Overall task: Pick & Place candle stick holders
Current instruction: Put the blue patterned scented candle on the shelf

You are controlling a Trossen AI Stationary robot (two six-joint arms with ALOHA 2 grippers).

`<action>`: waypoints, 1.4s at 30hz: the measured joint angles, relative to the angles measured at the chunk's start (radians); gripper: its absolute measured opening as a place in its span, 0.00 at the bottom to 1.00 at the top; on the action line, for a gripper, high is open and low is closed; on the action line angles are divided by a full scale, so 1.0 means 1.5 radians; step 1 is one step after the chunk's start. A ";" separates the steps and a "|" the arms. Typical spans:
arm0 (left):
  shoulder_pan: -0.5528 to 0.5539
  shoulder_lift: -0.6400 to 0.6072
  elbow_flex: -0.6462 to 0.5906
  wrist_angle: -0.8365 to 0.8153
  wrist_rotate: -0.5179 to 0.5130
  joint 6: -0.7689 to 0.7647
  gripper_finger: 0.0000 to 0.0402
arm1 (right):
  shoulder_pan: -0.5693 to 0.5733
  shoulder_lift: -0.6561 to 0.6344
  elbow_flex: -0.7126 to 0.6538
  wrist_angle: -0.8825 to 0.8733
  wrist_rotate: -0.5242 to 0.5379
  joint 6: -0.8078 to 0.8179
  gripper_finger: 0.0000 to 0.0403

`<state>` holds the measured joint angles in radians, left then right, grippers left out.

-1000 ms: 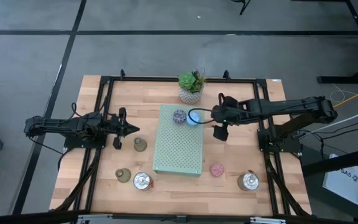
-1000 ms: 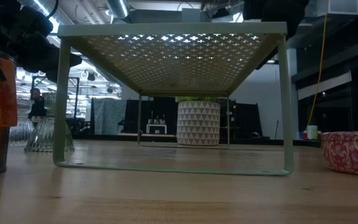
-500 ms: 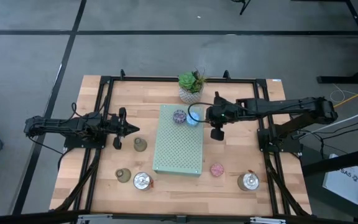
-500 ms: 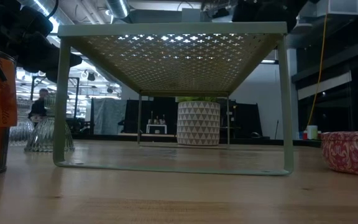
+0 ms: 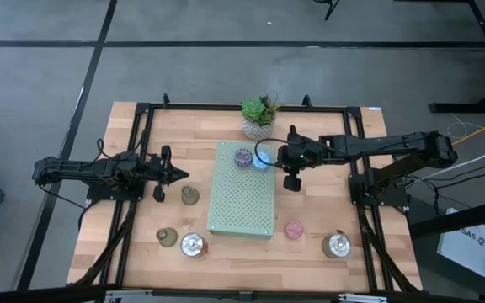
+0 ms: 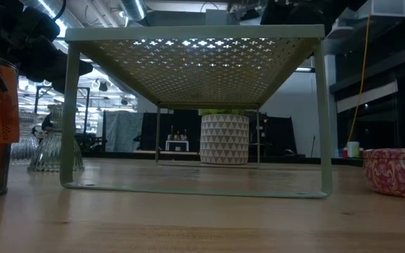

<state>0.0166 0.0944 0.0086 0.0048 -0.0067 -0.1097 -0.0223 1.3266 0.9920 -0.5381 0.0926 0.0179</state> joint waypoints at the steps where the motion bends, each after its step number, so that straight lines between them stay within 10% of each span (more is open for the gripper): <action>1: 0.000 0.000 0.000 0.000 0.000 0.000 0.02 | 0.000 0.000 0.000 0.000 0.000 0.000 0.08; 16: 0.000 0.000 0.000 0.000 0.000 0.000 0.02 | 0.000 0.010 0.000 0.011 0.000 0.068 0.48; 42: 0.000 0.000 0.000 0.000 0.000 0.000 0.02 | -0.025 0.081 0.001 0.138 0.000 0.043 0.50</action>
<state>0.0166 0.0944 0.0086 0.0051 -0.0067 -0.1097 -0.0598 1.4475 0.9929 -0.3304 0.0933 0.0830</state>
